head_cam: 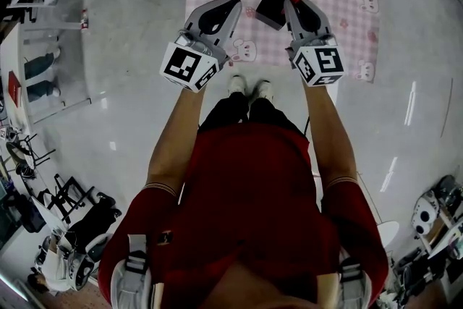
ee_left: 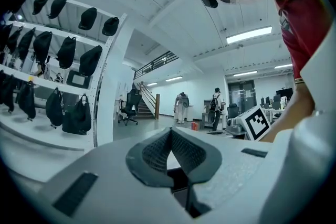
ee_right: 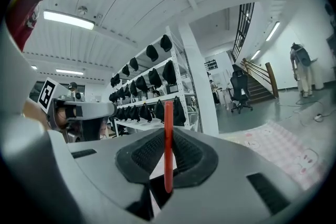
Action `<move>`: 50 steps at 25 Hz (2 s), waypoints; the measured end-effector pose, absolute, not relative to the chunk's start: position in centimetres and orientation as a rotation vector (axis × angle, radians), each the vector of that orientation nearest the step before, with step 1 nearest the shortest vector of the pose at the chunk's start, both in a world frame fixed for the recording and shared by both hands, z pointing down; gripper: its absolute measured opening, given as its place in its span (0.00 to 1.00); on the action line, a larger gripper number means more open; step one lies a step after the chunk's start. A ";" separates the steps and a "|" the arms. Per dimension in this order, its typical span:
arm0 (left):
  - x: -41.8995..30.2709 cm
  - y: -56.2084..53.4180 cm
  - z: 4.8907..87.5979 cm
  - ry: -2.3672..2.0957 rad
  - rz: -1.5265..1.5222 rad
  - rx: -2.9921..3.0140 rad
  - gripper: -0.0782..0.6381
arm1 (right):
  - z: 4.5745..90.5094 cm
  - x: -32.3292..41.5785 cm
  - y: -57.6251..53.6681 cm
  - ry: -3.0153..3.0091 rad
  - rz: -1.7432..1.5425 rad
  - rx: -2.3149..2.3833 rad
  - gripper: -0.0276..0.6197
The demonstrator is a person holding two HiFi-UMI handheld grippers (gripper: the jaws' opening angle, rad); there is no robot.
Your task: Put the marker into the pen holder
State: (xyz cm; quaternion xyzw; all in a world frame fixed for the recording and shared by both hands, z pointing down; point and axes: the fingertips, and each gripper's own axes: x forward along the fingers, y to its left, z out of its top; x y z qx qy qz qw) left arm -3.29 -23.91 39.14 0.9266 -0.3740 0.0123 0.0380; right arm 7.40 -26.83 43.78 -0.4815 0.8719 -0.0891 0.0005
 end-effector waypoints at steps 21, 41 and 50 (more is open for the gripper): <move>-3.5 -24.1 42.1 -1.080 0.075 2.802 0.12 | 51.1 6.0 -27.2 2.916 -0.413 -1.606 0.10; -4.7 -23.8 43.2 -1.115 0.108 2.770 0.12 | 54.1 4.4 -28.1 3.149 -0.367 -1.615 0.10; -4.6 -23.9 43.4 -1.108 0.111 2.769 0.12 | 54.0 4.2 -28.3 3.161 -0.361 -1.612 0.14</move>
